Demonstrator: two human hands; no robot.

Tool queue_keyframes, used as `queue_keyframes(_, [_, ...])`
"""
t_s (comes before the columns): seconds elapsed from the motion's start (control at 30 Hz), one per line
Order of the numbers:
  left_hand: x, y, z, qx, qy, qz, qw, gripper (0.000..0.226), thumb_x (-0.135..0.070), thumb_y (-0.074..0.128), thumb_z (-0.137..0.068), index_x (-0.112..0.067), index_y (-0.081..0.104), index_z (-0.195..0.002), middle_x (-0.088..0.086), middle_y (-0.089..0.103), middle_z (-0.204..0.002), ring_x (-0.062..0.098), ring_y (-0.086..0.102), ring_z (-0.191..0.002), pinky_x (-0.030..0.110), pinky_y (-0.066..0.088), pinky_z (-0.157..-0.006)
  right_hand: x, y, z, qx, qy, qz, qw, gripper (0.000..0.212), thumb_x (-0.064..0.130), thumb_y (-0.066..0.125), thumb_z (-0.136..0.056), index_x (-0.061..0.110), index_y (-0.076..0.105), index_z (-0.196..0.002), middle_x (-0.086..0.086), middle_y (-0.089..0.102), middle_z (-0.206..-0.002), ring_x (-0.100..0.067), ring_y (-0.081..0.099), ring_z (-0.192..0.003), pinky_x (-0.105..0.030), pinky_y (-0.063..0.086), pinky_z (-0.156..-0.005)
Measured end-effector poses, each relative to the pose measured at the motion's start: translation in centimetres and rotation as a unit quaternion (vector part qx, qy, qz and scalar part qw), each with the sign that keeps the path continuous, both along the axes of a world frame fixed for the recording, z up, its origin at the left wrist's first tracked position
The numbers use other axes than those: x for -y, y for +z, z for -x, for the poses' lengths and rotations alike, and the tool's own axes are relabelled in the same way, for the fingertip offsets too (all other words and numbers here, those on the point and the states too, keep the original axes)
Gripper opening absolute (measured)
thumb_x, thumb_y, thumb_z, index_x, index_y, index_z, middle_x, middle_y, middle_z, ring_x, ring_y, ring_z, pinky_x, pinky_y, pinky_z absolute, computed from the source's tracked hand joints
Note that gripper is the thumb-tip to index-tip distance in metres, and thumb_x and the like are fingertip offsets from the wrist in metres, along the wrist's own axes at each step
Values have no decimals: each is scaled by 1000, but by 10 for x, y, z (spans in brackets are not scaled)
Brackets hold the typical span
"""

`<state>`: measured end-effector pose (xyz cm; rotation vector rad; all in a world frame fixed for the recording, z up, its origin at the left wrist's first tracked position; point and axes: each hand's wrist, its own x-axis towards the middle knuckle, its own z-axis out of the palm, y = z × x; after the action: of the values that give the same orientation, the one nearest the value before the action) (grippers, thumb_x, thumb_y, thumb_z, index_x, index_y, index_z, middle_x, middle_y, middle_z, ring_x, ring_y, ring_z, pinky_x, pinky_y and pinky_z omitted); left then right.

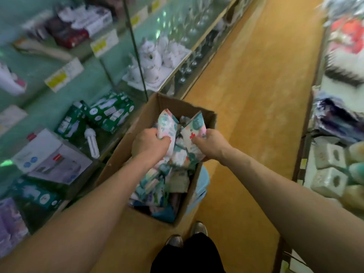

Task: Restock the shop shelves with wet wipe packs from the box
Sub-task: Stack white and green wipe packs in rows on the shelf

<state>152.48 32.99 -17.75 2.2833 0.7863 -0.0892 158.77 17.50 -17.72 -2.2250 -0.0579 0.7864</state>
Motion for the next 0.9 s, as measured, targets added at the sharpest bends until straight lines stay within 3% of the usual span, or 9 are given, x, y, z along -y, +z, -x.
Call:
queue_keyframes(0.07, [19, 24, -14, 31, -35, -8, 999, 21, -31, 60, -84, -13, 70, -89, 5, 68, -83, 27, 62, -79, 31, 45, -63, 23, 28, -4, -2, -54, -14, 998, 35, 31, 54, -95, -1, 57, -107, -18, 68, -98, -33, 69, -84, -48, 58, -75])
queue_keyframes(0.17, [56, 59, -33, 71, -102, -18, 992, 23, -32, 59, -85, -12, 70, -86, 6, 69, -82, 28, 63, -79, 34, 49, -67, 67, 70, -4, 13, -137, -62, 988, 32, 25, 52, -96, -3, 58, -110, -19, 68, -100, -34, 70, -83, -45, 59, -73])
queue_keyframes(0.33, [141, 114, -53, 134, -198, -7, 971, 25, -28, 58, -83, -12, 58, -64, 6, 64, -69, 30, 60, -70, 31, 42, -58, 151, 127, 9, 73, -224, -93, 967, 24, 22, 49, -95, 4, 61, -101, -16, 70, -99, -32, 70, -83, -45, 60, -71])
queue_keyframes(0.43, [198, 143, -60, 159, -256, -1, 953, 30, -27, 57, -83, -15, 49, -57, 4, 59, -62, 26, 53, -61, 29, 39, -55, 206, 158, 23, 114, -279, -100, 948, 16, 21, 49, -95, 12, 59, -86, -14, 69, -97, -32, 70, -85, -45, 60, -71])
queue_keyframes(0.57, [284, 178, -65, 189, -321, 5, 928, 29, -27, 56, -83, -10, 51, -60, 10, 58, -62, 28, 47, -58, 29, 34, -53, 289, 195, 45, 169, -339, -83, 922, 19, 21, 49, -92, 7, 61, -86, -15, 69, -95, -32, 69, -85, -44, 59, -72])
queue_keyframes(0.67, [358, 201, -62, 213, -376, 13, 902, 27, -26, 56, -83, -11, 50, -60, 6, 54, -60, 27, 45, -58, 29, 35, -54, 356, 220, 70, 206, -390, -53, 896, 21, 23, 50, -92, 6, 62, -89, -10, 69, -85, -24, 67, -74, -35, 59, -68])
queue_keyframes(0.8, [458, 230, -45, 248, -441, 33, 862, 26, -28, 56, -84, -8, 61, -70, 10, 62, -65, 25, 50, -57, 30, 38, -53, 442, 247, 109, 245, -456, -33, 855, 24, 28, 52, -90, 7, 64, -91, -15, 70, -91, -32, 69, -80, -50, 58, -76])
queue_keyframes(0.9, [527, 247, -23, 271, -490, 33, 828, 34, -31, 54, -88, -3, 61, -71, 11, 63, -69, 29, 58, -63, 33, 42, -55, 501, 262, 144, 267, -503, -24, 822, 19, 23, 51, -93, 8, 63, -95, -16, 69, -93, -32, 70, -79, -38, 59, -65])
